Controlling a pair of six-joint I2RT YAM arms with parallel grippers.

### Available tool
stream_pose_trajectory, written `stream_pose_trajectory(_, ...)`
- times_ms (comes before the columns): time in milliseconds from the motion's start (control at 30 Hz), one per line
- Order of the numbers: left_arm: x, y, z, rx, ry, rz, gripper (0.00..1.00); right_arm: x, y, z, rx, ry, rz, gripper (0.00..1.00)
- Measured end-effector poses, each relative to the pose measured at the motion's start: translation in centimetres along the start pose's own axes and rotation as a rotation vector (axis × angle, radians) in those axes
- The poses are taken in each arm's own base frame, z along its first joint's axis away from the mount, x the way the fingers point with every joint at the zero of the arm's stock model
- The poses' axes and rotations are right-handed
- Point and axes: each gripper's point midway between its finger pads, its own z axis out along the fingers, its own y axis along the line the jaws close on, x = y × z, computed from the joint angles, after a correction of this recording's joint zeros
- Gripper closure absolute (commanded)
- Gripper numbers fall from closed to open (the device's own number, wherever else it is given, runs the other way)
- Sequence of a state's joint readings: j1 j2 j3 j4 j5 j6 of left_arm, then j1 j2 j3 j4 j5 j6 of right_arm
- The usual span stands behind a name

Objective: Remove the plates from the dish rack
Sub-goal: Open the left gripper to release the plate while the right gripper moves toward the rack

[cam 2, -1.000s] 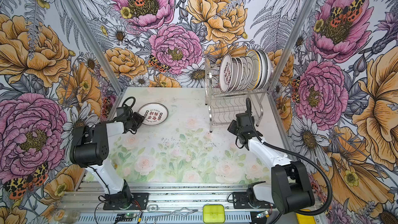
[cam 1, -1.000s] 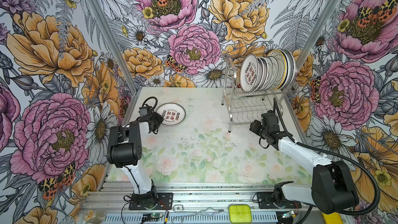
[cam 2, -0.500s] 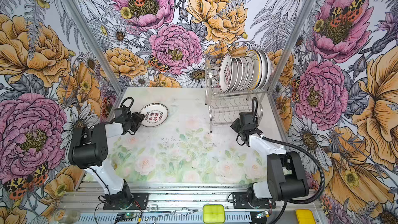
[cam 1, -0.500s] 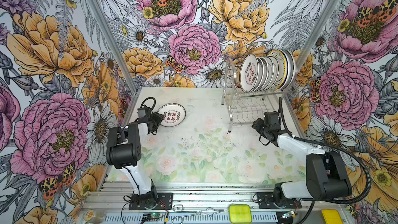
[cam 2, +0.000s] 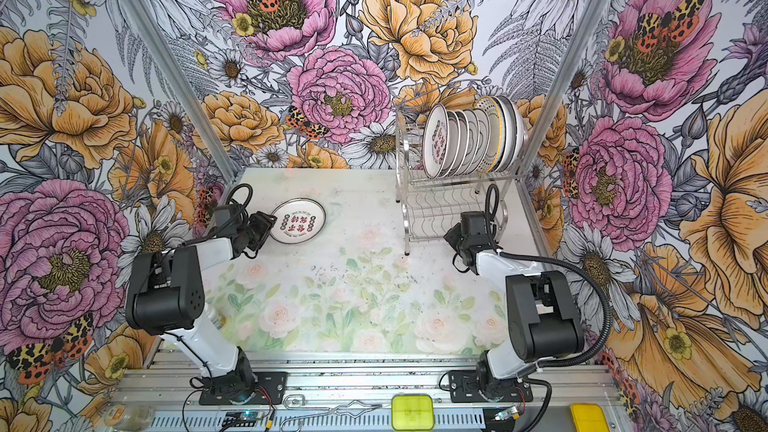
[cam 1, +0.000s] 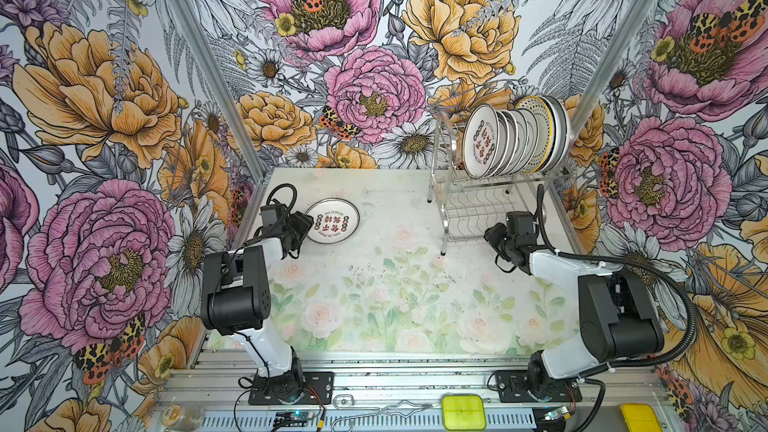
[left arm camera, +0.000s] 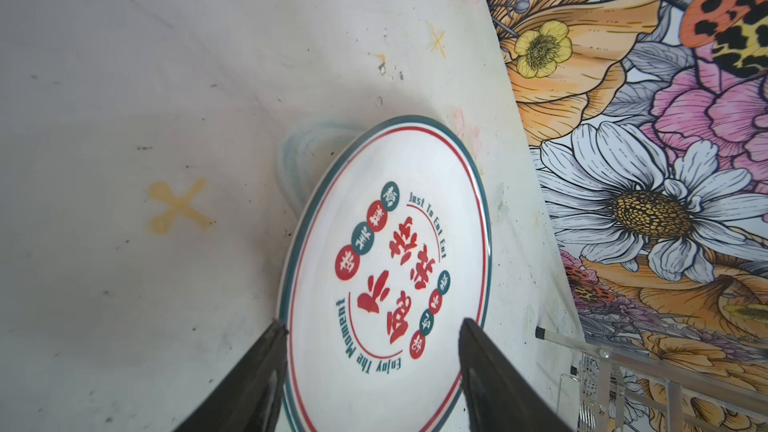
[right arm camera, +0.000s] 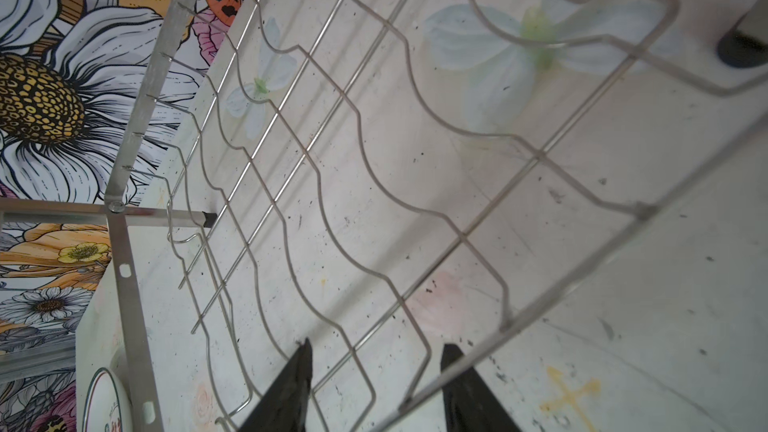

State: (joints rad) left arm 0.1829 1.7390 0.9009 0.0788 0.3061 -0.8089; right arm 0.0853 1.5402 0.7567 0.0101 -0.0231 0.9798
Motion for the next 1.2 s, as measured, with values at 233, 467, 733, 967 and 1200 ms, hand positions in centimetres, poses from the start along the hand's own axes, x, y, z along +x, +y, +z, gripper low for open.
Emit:
stream_pose_trajectory(233,0.0,0.8,-0.1,-0.011,0.003,-0.012,0.33,-0.2,0.2,0.7,-0.005,-0.003,0.018,0.64)
stream_pose_trajectory(467,-0.3,1.1,-0.2,-0.014,0.000,-0.022,0.33,-0.8,0.1,1.1,0.009,0.019,0.148,0.79)
stream_pose_trajectory(733,-0.6,1.3,-0.6,-0.017,-0.007,-0.027,0.34,-1.4,1.2,2.3,-0.006,0.030,0.144,0.82)
stream_pose_trajectory(967,-0.4,1.2,-0.6,-0.011,0.005,-0.029,0.34,-1.7,1.9,2.9,-0.013,0.033,0.143,0.83)
stream_pose_trajectory(1200,0.2,-0.4,-1.6,0.012,0.021,-0.012,0.31,-2.1,2.5,3.7,-0.015,0.042,0.143,0.82)
